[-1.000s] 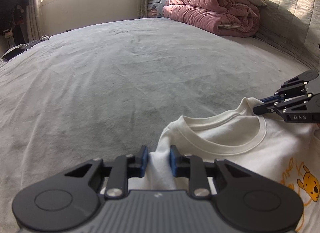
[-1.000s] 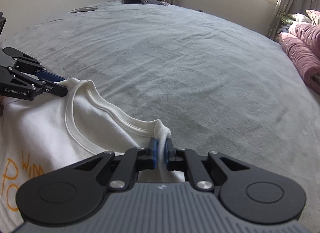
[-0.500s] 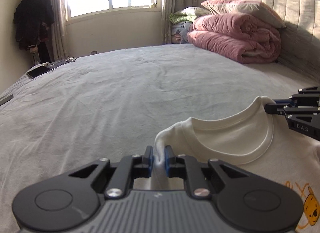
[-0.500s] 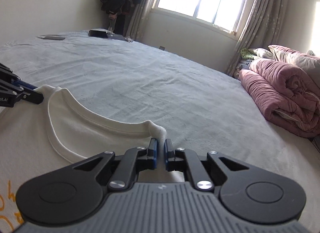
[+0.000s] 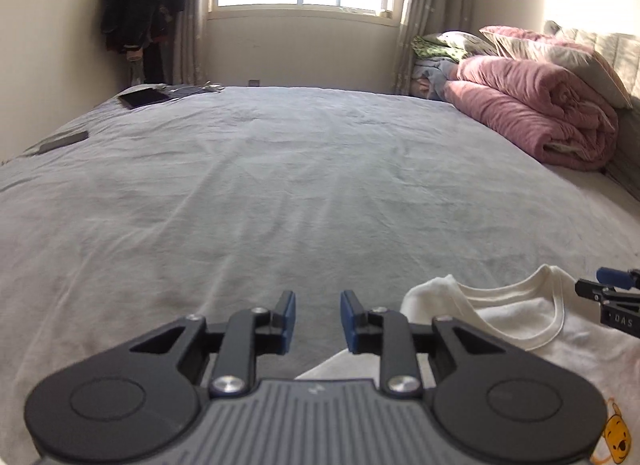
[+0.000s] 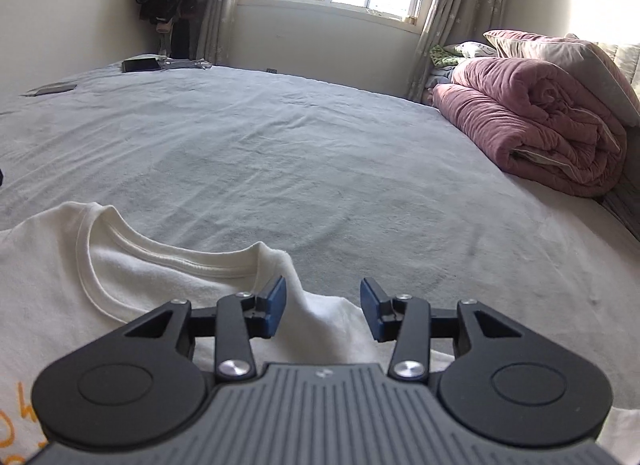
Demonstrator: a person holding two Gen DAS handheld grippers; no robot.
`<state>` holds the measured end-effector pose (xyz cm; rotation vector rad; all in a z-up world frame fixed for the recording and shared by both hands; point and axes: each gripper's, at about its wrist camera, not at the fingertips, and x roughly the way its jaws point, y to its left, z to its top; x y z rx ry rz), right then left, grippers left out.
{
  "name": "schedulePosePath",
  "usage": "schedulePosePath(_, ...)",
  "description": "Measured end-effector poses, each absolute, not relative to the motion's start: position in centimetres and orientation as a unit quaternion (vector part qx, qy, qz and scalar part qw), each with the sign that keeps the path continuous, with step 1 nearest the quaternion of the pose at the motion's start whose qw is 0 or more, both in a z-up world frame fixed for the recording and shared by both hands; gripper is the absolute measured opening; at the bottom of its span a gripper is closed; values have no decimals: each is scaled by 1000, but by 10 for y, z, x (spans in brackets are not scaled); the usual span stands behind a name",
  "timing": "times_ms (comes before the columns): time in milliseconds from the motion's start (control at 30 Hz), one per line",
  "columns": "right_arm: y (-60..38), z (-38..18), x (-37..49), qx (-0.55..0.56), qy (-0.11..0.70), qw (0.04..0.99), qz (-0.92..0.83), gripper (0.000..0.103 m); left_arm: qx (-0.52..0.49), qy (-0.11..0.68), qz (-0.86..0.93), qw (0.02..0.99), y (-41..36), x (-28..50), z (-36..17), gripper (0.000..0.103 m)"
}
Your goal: Fold clothes
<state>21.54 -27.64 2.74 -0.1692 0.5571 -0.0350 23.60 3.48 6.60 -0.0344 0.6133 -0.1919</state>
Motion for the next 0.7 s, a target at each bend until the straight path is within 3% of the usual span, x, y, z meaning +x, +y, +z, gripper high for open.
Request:
schedulePosePath(300, -225, 27, 170, -62, 302, 951, 38, 45, -164, 308, 37, 937, 164, 161, 84, 27)
schedulePosePath(433, -181, 28, 165, -68, 306, 947, 75, 45, -207, 284, 147, 925, 227, 122, 82, 35)
schedulePosePath(567, -136, 28, 164, -80, 309, 941, 112, 45, -261, 286, 192, 902, 276, 107, 66, 36)
schedulePosePath(700, -90, 28, 162, -93, 312, 934, 148, 45, -324, 278, 185, 885, 307, 104, 54, 54)
